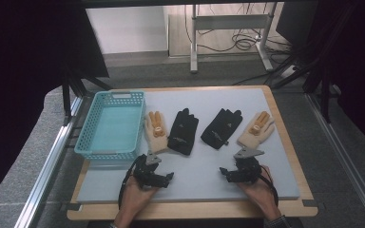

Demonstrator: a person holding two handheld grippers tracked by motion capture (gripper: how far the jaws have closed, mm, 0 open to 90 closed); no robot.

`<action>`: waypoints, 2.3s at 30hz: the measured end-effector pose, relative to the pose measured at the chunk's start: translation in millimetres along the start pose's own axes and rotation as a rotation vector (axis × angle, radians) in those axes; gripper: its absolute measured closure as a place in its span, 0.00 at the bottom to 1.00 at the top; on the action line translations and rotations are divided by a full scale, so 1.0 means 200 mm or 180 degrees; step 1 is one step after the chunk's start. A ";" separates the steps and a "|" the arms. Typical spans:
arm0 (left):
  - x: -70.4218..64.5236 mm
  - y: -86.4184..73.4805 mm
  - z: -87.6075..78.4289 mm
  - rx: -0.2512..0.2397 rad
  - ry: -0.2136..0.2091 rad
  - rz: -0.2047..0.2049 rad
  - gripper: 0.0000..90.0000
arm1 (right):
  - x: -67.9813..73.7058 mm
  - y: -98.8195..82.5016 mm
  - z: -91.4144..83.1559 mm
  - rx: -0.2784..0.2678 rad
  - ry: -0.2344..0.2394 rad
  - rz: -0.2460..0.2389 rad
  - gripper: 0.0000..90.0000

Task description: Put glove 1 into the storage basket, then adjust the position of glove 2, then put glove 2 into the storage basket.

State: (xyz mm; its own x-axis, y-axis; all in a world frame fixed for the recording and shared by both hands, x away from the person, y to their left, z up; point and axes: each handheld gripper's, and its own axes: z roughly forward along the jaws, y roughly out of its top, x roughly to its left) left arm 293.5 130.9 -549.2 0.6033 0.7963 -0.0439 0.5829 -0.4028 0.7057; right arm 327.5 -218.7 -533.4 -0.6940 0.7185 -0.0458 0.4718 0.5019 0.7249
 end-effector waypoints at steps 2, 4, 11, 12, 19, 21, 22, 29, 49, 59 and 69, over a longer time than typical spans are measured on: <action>0.00 0.00 0.00 0.0000 0.0001 0.0000 0.08 | 0.00 0.00 0.00 0.0000 0.0001 0.0000 0.22; 0.00 0.00 0.00 -0.0004 -0.0001 -0.0005 0.08 | 0.00 0.00 0.00 0.0000 0.0005 0.0003 0.23; 0.00 0.00 0.00 -0.0002 0.0001 -0.0002 0.08 | 0.00 0.00 0.00 -0.0006 -0.0001 0.0021 0.25; 0.00 0.00 0.00 -0.0002 0.0000 -0.0003 0.08 | 0.00 0.00 0.00 -0.0010 -0.0001 0.0025 0.26; 0.00 0.00 0.00 -0.0003 0.0000 -0.0004 0.08 | -0.01 0.00 -0.01 -0.0020 0.0007 0.0053 0.31; 0.00 0.00 0.00 -0.0004 0.0000 -0.0004 0.08 | -0.02 0.01 -0.01 -0.0029 0.0043 0.0082 0.33; 0.00 0.00 0.00 -0.0004 0.0001 -0.0005 0.08 | -0.02 0.02 -0.02 -0.0040 0.0051 0.0101 0.34; 0.00 0.00 0.00 -0.0003 0.0000 -0.0004 0.08 | -0.09 0.08 -0.01 -0.0079 0.0052 0.0208 0.42; 0.00 0.00 0.00 0.0000 -0.0001 -0.0005 0.08 | -0.34 0.36 0.11 -0.0142 -0.0219 0.0385 0.74; 0.00 0.00 0.00 -0.0006 -0.0001 -0.0005 0.08 | -0.42 0.41 0.21 -0.0011 -0.0418 0.0472 0.68; 0.00 0.00 0.00 -0.0006 0.0000 -0.0005 0.08 | -0.40 0.32 0.28 0.0059 -0.0419 0.0630 0.67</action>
State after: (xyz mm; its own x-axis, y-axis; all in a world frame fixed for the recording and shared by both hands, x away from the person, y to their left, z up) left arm 293.5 131.0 -549.2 0.6024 0.7969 -0.0448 0.5828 -0.4008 0.7069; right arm 443.6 -217.8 -522.2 -0.5106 0.8598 0.0058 0.6025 0.3530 0.7159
